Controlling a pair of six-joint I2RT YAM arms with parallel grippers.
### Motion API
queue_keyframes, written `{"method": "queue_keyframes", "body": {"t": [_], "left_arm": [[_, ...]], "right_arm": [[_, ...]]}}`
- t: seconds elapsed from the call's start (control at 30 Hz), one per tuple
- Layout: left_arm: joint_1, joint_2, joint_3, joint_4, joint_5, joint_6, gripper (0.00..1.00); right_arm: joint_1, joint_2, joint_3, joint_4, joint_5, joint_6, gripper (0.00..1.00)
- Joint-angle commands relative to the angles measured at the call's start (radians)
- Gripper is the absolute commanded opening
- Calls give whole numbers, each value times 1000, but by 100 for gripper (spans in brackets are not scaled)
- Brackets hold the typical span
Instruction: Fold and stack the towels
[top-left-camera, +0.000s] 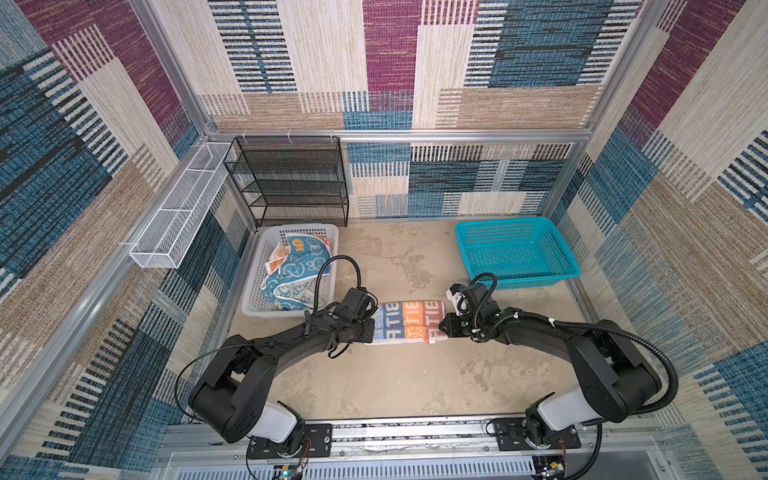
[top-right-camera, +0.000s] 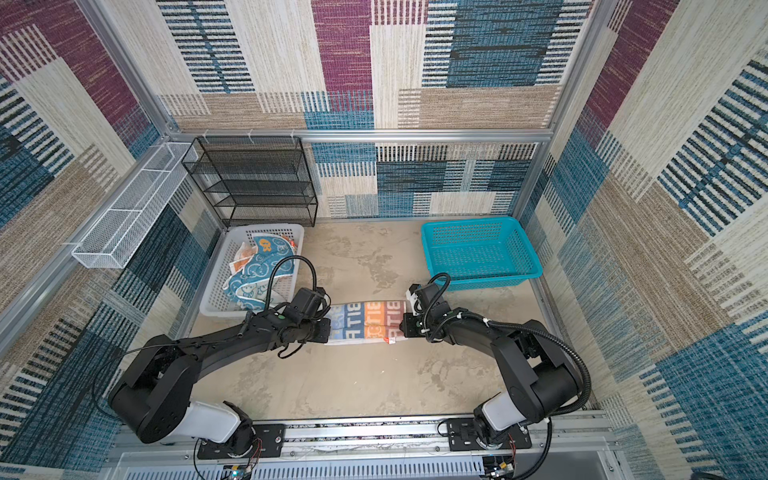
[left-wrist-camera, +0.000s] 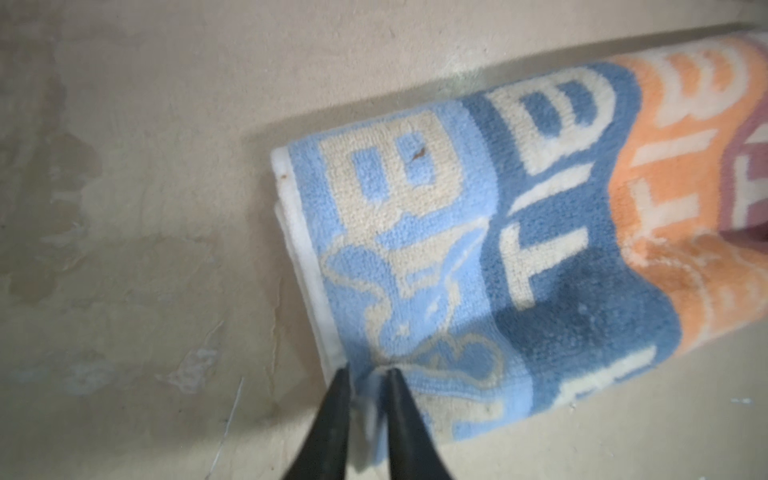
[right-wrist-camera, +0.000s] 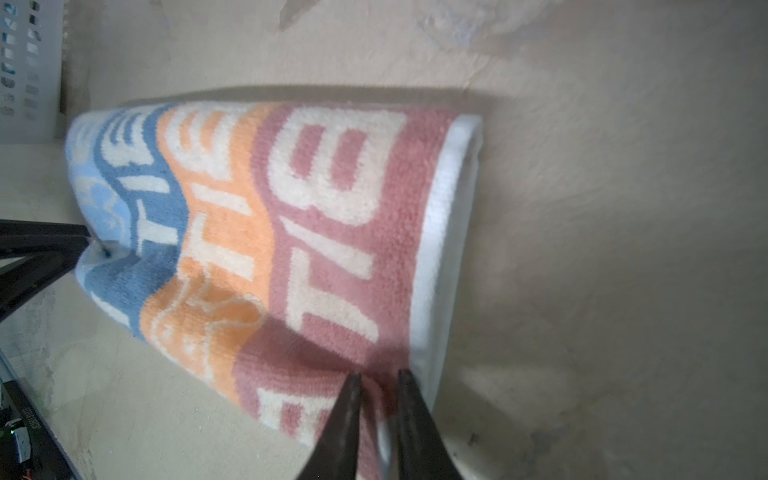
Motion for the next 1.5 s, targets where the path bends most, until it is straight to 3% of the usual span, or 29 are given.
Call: {"method": "queue_keyframes", "body": {"t": [0.0, 0.1, 0.17, 0.2, 0.4, 0.6, 0.87, 1.13, 1.47], "left_arm": [[-2, -51, 5, -5, -3, -17, 48], [-6, -129, 21, -35, -10, -18, 72], [-6, -183, 31, -43, -1, -24, 98], [-7, -209, 36, -40, 8, -34, 99], [-1, -250, 22, 111, 63, -179, 99], [4, -108, 1, 294, 163, -284, 99], [4, 18, -123, 446, 193, -337, 99], [4, 16, -172, 432, 179, -313, 99], [4, -147, -127, 349, 200, -315, 99]], "right_arm": [[2, -32, 22, -12, 2, 4, 38], [2, -71, 54, -43, 6, 2, 58], [2, -99, 76, -50, 1, 8, 70], [2, -111, 84, -46, -9, 14, 75], [2, -74, 90, 121, -132, 122, 99], [2, 43, 78, 313, -223, 204, 99], [-5, 157, 88, 347, -190, 182, 99], [-7, 144, 63, 321, -172, 133, 99], [5, -52, -4, 296, -243, 142, 99]]}}
